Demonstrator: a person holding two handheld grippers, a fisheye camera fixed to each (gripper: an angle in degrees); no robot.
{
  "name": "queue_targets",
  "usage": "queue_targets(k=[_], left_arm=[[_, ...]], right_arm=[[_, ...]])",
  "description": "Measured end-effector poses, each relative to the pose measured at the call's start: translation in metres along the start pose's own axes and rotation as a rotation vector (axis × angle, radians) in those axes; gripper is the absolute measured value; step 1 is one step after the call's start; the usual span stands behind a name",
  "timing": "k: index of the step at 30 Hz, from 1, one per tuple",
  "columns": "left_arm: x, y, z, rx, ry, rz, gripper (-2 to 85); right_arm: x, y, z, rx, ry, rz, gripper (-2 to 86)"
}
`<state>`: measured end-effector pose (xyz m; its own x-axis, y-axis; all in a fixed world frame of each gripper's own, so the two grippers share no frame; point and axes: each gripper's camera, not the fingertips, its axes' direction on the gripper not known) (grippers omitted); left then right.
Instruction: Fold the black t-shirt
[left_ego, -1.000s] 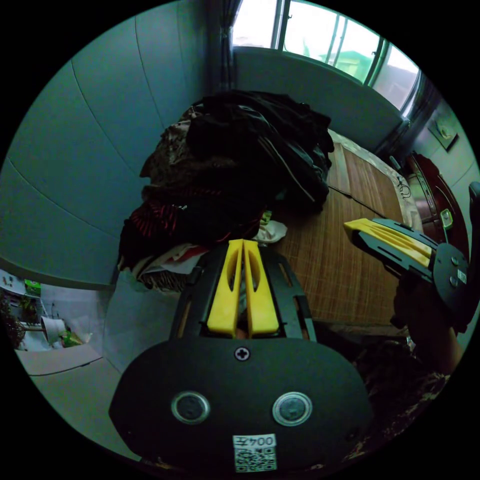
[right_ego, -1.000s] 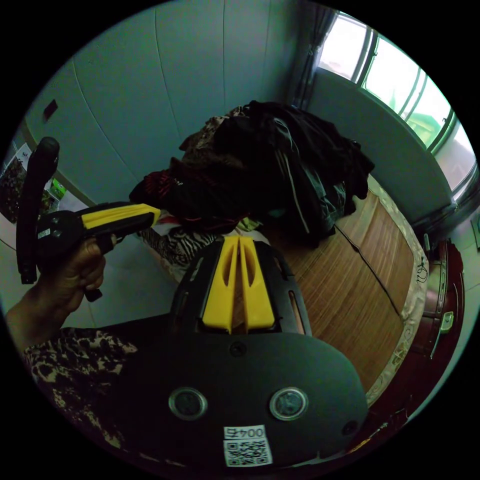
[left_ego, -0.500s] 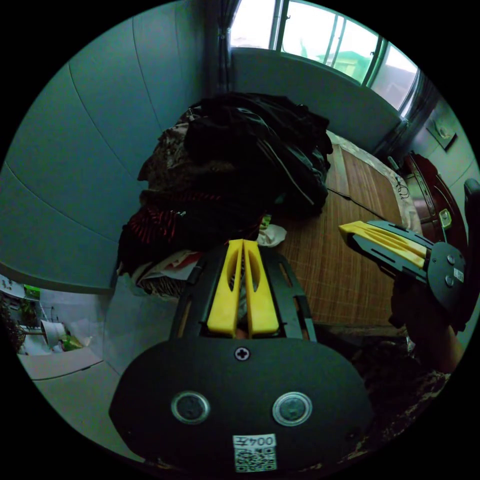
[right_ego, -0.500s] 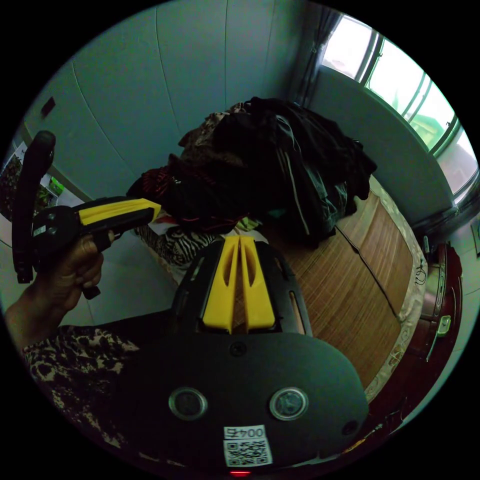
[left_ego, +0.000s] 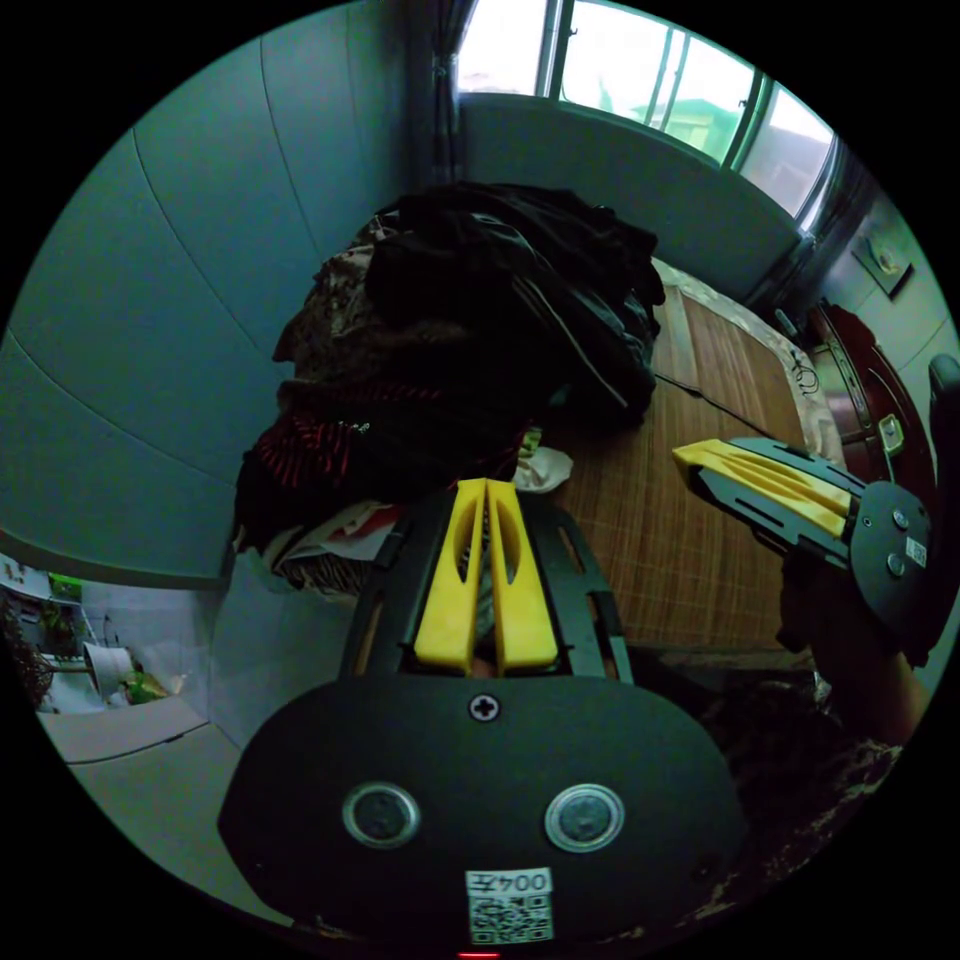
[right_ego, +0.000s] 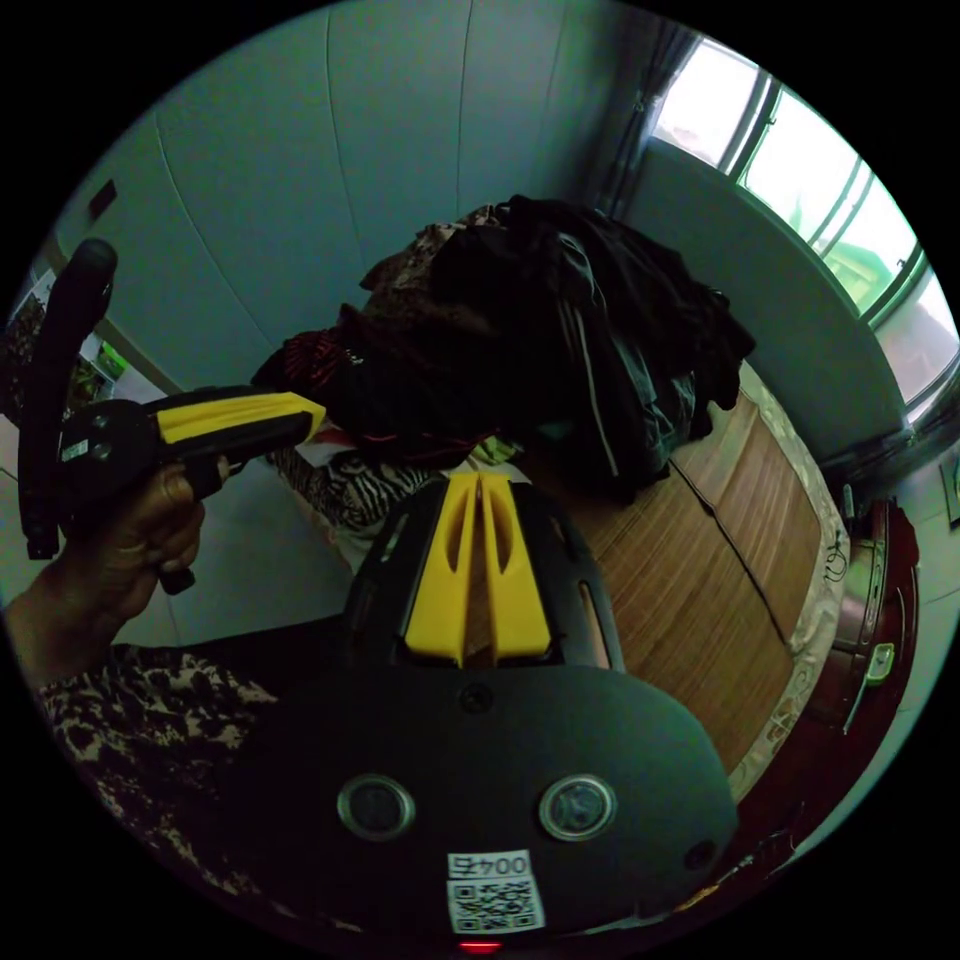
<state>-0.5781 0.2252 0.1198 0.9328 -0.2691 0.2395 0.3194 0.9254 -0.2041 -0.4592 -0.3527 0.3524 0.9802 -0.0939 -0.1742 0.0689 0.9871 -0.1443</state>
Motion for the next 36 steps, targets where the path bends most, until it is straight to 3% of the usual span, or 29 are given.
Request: queue_targets(k=[6,14,22,28,30,36], left_arm=[[-0.033,0.006,0.014,0.000,-0.027,-0.029,1.3],[-0.090,0.009,0.067,-0.085,-0.013,0.017,5.8],[-0.140,-0.003,0.115,-0.107,0.034,0.044,6.8],[-0.165,-0.015,0.142,-0.100,0.049,0.045,6.7],[-0.170,-0.019,0.152,-0.113,0.047,0.051,6.6],[-0.182,-0.045,0.172,-0.113,0.038,0.088,6.6]], right_arm=[[-0.009,-0.023,0.055,-0.032,-0.091,-0.023,7.3],[-0.024,-0.066,0.187,-0.088,-0.120,-0.146,8.5],[-0.044,-0.099,0.289,-0.119,-0.277,-0.090,10.5],[-0.044,-0.069,0.330,-0.120,-0.483,0.214,10.9],[-0.030,-0.058,0.363,-0.143,-0.710,0.501,11.4],[-0.010,-0.043,0.436,-0.150,-1.017,1.040,11.4]])
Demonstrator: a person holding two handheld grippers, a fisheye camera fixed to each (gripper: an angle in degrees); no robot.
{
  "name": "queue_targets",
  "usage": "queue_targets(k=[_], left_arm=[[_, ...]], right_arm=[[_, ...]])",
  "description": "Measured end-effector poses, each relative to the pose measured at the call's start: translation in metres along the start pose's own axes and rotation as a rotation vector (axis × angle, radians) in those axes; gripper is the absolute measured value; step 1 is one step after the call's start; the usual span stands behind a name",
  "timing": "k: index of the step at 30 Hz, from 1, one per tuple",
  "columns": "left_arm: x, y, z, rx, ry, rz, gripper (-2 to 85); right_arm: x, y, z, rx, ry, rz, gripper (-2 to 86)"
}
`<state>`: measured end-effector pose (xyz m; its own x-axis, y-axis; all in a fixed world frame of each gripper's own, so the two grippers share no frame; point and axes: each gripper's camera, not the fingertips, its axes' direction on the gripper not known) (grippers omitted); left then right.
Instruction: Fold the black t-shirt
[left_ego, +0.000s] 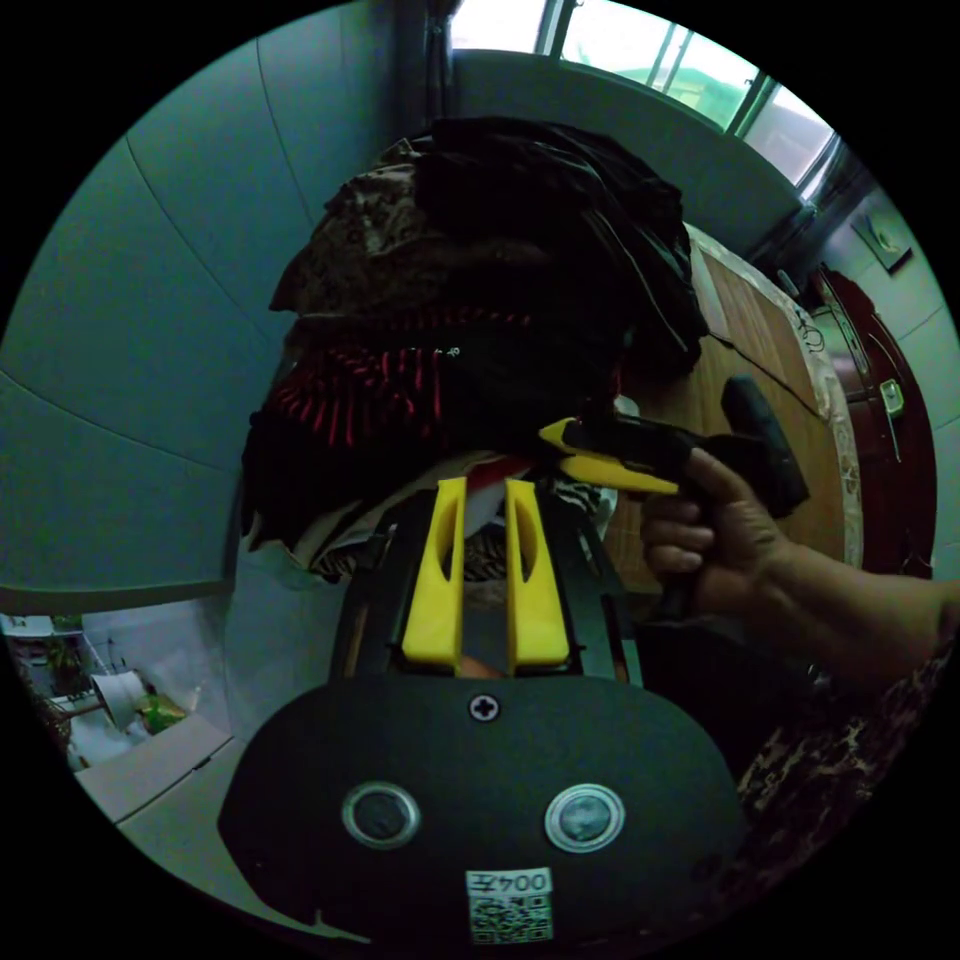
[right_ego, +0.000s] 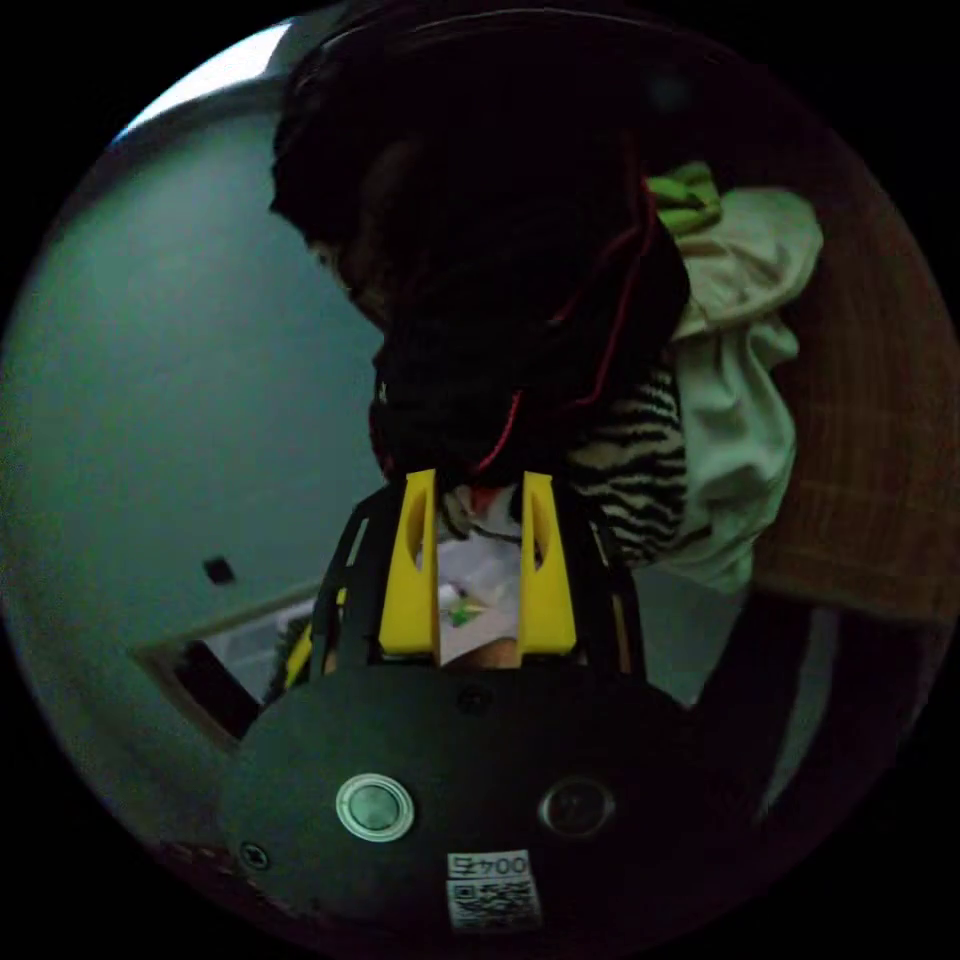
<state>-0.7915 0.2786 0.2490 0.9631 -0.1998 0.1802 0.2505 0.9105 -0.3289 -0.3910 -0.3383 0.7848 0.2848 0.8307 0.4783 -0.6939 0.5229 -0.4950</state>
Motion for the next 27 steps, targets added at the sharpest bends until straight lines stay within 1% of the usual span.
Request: queue_targets(k=[1,3,5,7,8,9,10,11,12,14,15,16,17,19,23,27], left_arm=[[-0.002,-0.007,0.002,0.002,-0.005,0.009,6.5],[-0.005,-0.018,0.005,0.008,-0.013,0.019,6.5],[-0.007,-0.031,0.008,0.015,-0.017,0.029,6.4],[-0.008,-0.049,0.011,0.025,-0.021,0.050,6.2],[-0.007,-0.058,0.014,0.028,-0.023,0.064,6.0],[-0.007,-0.063,0.015,0.030,-0.026,0.073,5.9],[-0.005,-0.073,0.019,0.033,-0.033,0.096,5.6],[-0.003,-0.079,0.021,0.033,-0.035,0.109,5.5],[0.000,-0.090,0.027,0.033,-0.041,0.135,5.3],[0.007,-0.112,0.042,0.025,-0.066,0.191,4.7],[0.009,-0.118,0.046,0.022,-0.072,0.202,4.6],[0.011,-0.131,0.054,0.021,-0.076,0.217,4.4],[0.012,-0.137,0.058,0.022,-0.072,0.222,4.3],[0.017,-0.161,0.071,0.028,-0.058,0.243,4.1],[0.031,-0.196,0.094,0.022,-0.039,0.327,4.9],[0.062,-0.236,0.129,0.003,-0.045,0.501,7.0]], right_arm=[[0.004,-0.003,0.002,0.014,-0.022,0.046,11.0],[0.021,-0.011,0.012,0.031,-0.109,0.212,6.0],[0.023,-0.012,0.016,0.049,-0.085,0.221,3.9],[0.018,-0.009,0.016,0.065,-0.021,0.154,3.1],[0.008,-0.010,0.017,0.058,0.124,0.036,2.7],[-0.009,-0.009,0.020,0.070,0.313,-0.157,2.4],[-0.018,-0.008,0.024,0.085,0.413,-0.265,2.3],[-0.030,-0.006,0.036,0.090,0.578,-0.446,2.3],[-0.035,-0.008,0.055,0.023,0.676,-0.569,2.4],[-0.033,-0.013,0.086,-0.081,0.785,-0.679,2.7],[-0.031,-0.012,0.104,-0.102,0.860,-0.763,3.1],[-0.029,-0.011,0.112,-0.102,0.894,-0.799,3.3],[-0.024,-0.009,0.124,-0.090,0.910,-0.830,3.7],[-0.012,-0.009,0.135,-0.057,0.868,-0.805,4.8],[0.022,-0.030,0.137,-0.054,0.649,-0.596,6.4],[0.049,-0.049,0.137,-0.081,0.521,-0.485,6.6]])
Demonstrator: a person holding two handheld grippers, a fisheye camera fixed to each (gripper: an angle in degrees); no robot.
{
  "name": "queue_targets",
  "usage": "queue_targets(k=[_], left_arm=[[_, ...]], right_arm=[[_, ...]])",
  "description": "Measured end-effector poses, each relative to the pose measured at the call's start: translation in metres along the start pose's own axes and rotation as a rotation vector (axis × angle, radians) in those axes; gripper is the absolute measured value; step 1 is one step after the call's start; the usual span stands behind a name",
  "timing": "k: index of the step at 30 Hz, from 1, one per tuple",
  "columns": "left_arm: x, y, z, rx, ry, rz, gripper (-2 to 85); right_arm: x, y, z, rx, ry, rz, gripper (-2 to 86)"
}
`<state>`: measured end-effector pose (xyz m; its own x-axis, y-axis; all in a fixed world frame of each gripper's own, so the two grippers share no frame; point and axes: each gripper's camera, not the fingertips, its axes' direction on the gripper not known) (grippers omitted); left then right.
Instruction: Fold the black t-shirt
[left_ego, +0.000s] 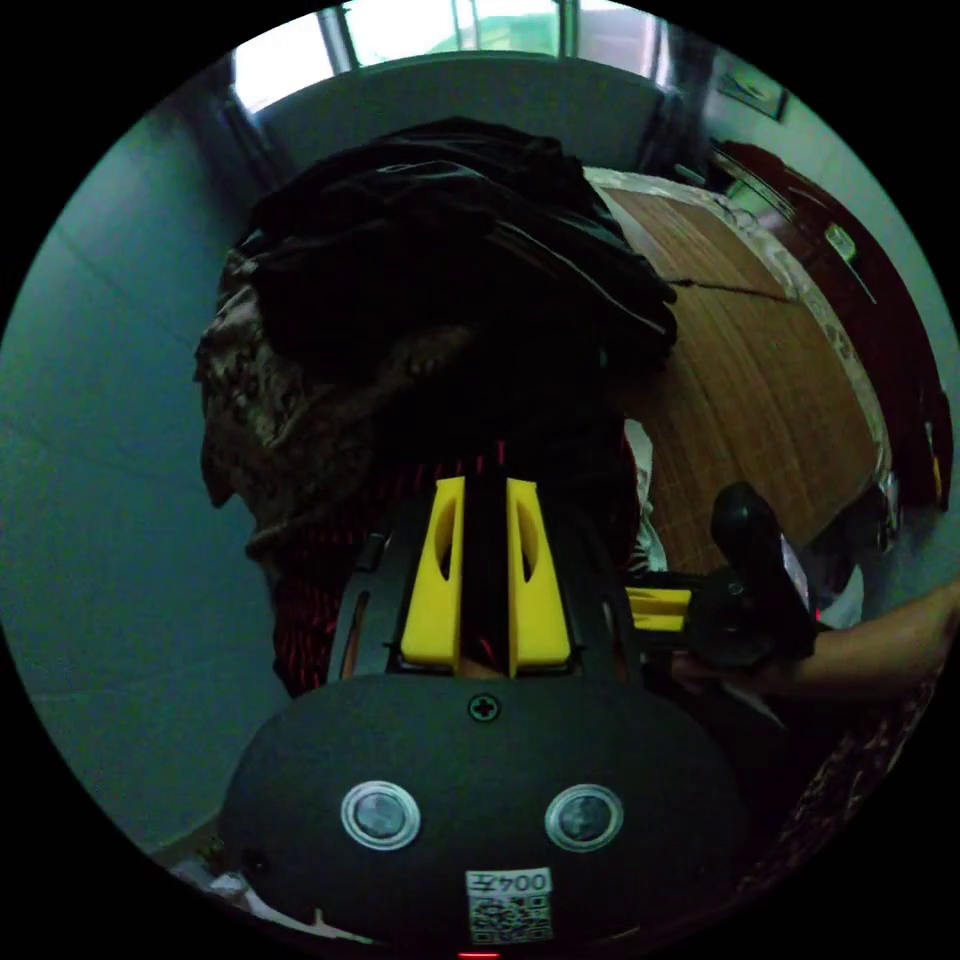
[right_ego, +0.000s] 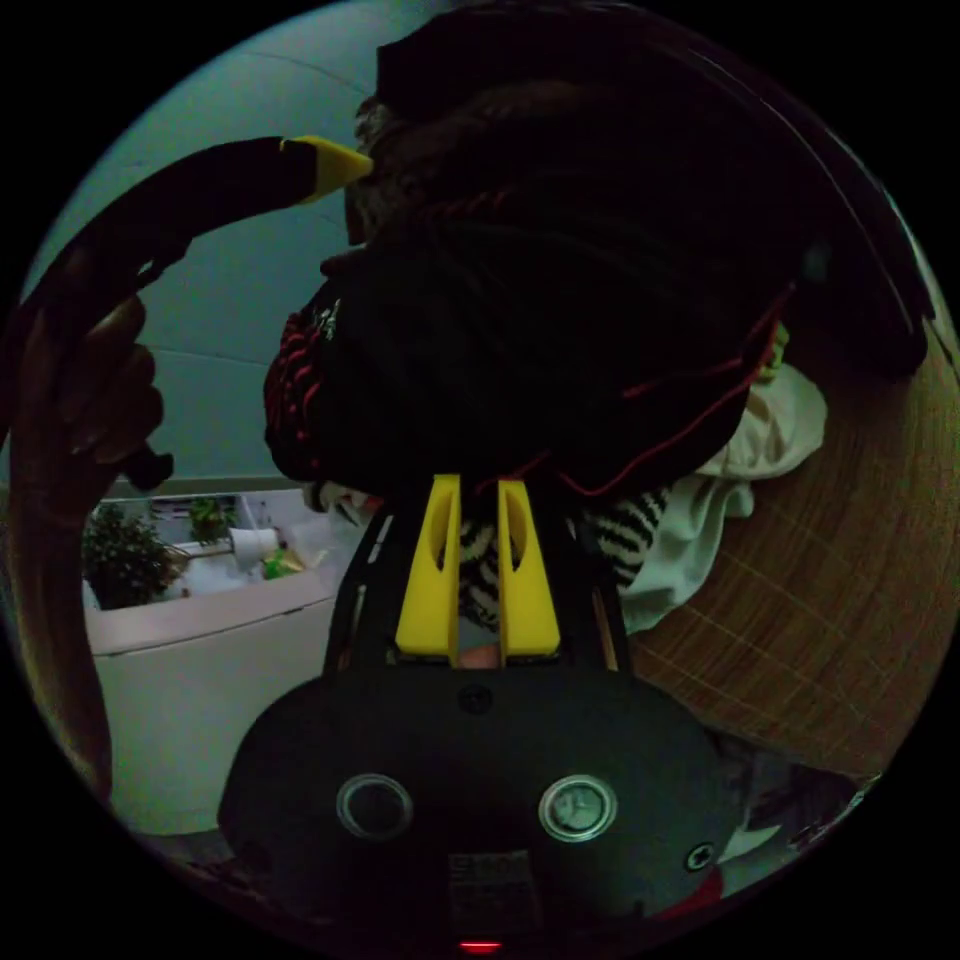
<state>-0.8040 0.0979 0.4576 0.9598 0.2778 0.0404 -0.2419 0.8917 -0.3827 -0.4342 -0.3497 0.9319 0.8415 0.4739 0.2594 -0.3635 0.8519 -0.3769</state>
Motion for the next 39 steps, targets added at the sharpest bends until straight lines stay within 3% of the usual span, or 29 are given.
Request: queue_targets(k=[6,15,19,25,31,39], left_arm=[[0.024,-0.069,0.047,-0.024,0.006,0.286,8.3],[0.046,-0.126,0.100,-0.112,0.003,0.477,8.4],[0.049,-0.137,0.110,-0.130,0.021,0.528,8.3],[0.039,-0.150,0.119,-0.160,0.043,0.543,7.8],[0.042,-0.163,0.120,-0.146,0.015,0.514,3.1],[0.031,-0.154,0.062,-0.059,-0.069,0.447,1.1]], right_arm=[[0.050,0.012,0.014,0.003,-0.299,0.193,10.0],[0.095,0.016,0.038,-0.071,-0.436,0.317,9.5],[0.097,0.019,0.044,-0.056,-0.376,0.279,9.4],[0.111,0.029,0.053,-0.036,-0.422,0.410,9.9],[0.125,0.044,0.049,0.011,-0.446,0.440,4.5],[0.152,0.071,-0.021,0.030,-0.223,0.108,2.6]])
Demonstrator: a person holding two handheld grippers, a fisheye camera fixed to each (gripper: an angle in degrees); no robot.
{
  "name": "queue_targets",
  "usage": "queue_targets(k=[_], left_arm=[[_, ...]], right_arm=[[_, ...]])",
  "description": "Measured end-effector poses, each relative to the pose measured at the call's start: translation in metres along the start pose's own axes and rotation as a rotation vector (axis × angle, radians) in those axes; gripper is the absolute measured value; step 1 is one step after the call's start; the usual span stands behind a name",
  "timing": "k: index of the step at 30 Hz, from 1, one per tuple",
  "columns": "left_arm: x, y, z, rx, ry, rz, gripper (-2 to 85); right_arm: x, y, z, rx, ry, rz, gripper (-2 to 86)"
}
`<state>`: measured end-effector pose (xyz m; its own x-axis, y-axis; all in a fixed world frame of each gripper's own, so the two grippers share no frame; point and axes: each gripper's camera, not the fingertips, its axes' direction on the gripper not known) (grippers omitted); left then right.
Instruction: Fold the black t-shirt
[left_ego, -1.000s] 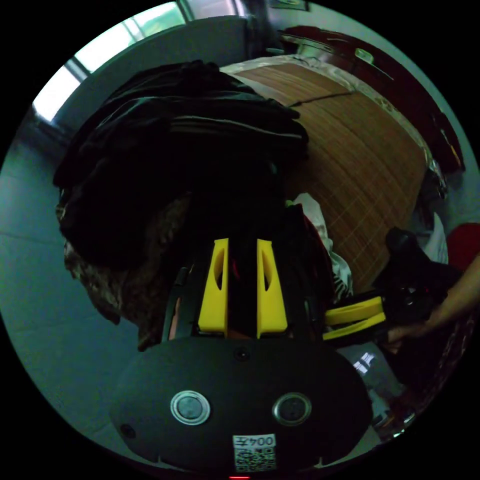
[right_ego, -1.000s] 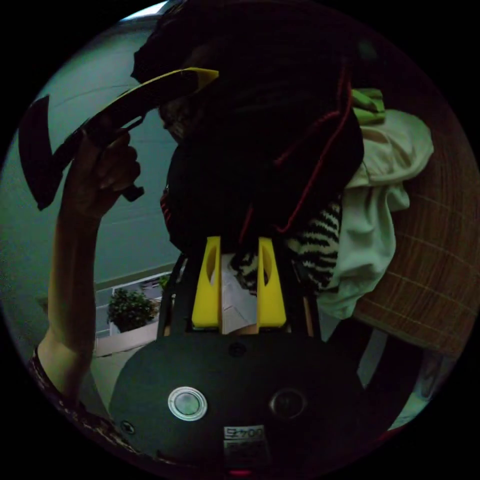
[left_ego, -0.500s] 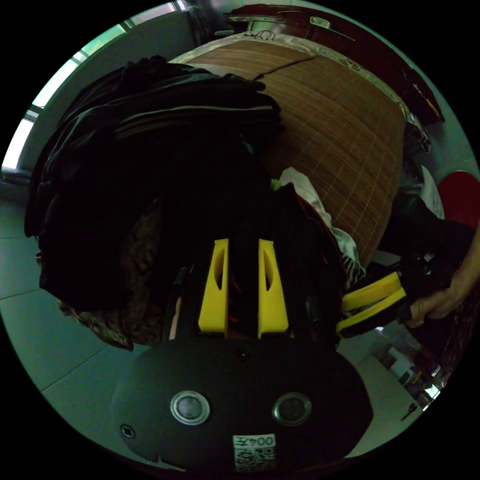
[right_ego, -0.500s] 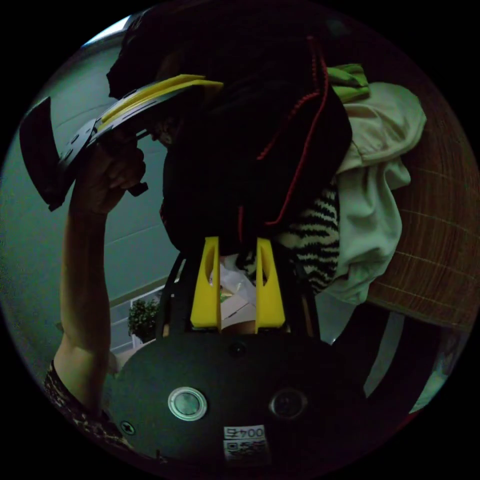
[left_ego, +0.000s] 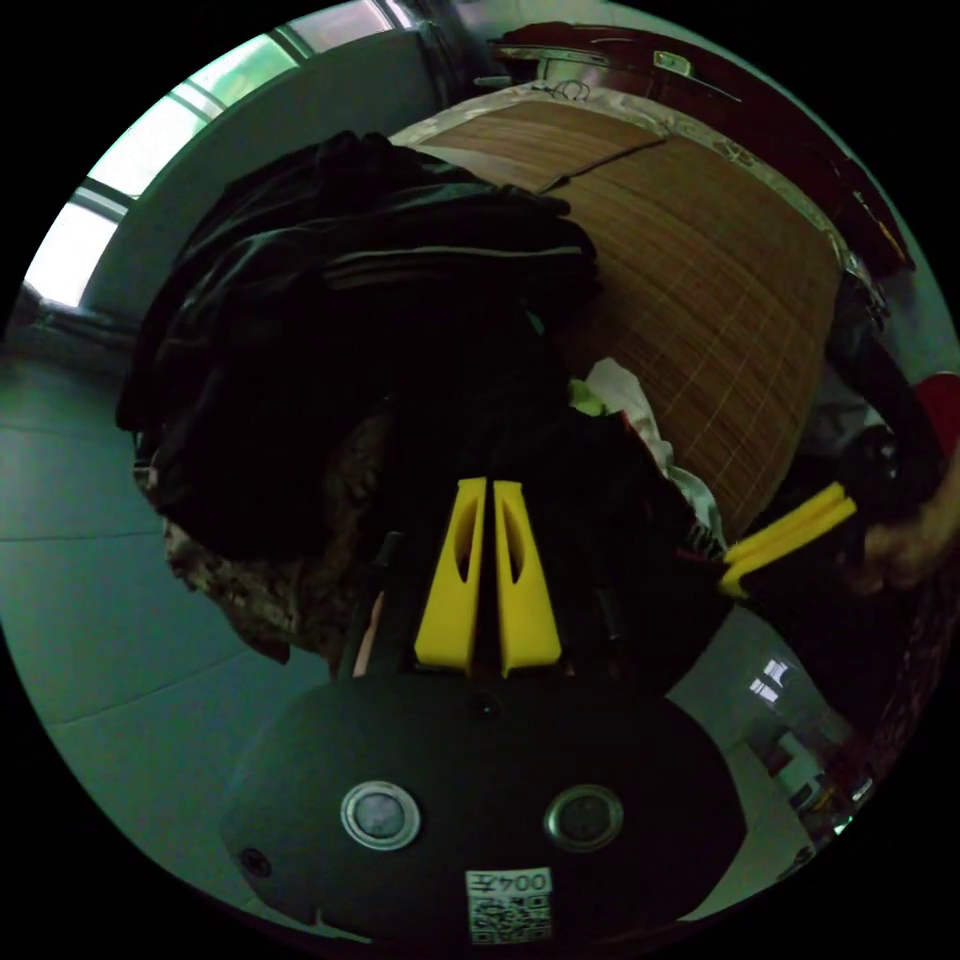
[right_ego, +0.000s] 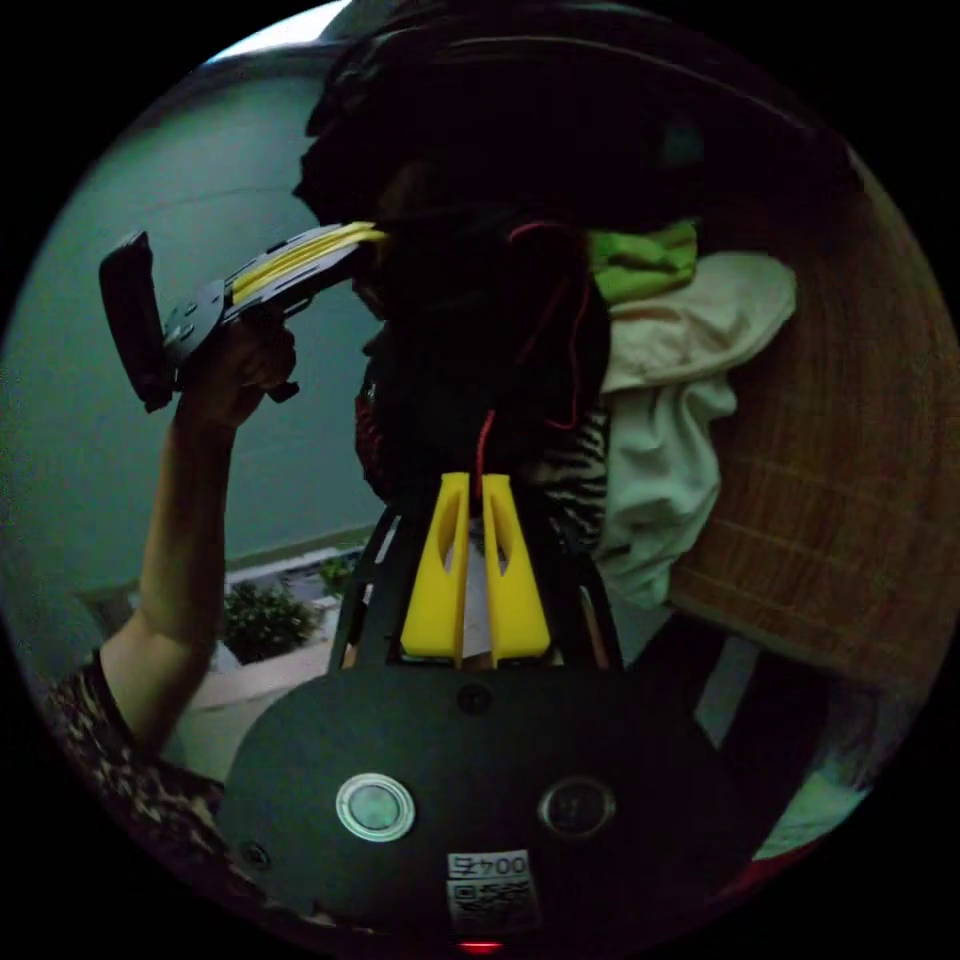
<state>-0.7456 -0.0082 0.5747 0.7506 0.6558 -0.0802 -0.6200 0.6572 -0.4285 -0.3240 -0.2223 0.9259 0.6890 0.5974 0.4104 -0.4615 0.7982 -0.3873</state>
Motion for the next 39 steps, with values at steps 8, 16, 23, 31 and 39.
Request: queue_targets(k=[8,16,23,31,39], left_arm=[[-0.004,0.010,0.043,-0.041,-0.014,-0.068,1.0],[-0.003,0.010,-0.002,0.105,-0.016,0.009,2.1],[-0.001,-0.020,-0.012,0.061,0.025,0.172,5.8],[0.019,-0.066,0.009,-0.025,0.091,0.342,8.2],[0.051,-0.082,0.033,-0.149,0.089,0.409,5.5]], right_arm=[[0.050,-0.011,0.011,-0.133,-0.152,-0.004,8.8],[0.072,0.044,-0.007,0.013,-0.464,0.313,17.9],[0.076,0.039,-0.008,0.021,-0.580,0.499,18.2],[0.067,0.049,-0.041,0.043,-0.545,0.524,6.1],[0.014,0.074,-0.136,0.085,-0.307,0.266,3.5]])
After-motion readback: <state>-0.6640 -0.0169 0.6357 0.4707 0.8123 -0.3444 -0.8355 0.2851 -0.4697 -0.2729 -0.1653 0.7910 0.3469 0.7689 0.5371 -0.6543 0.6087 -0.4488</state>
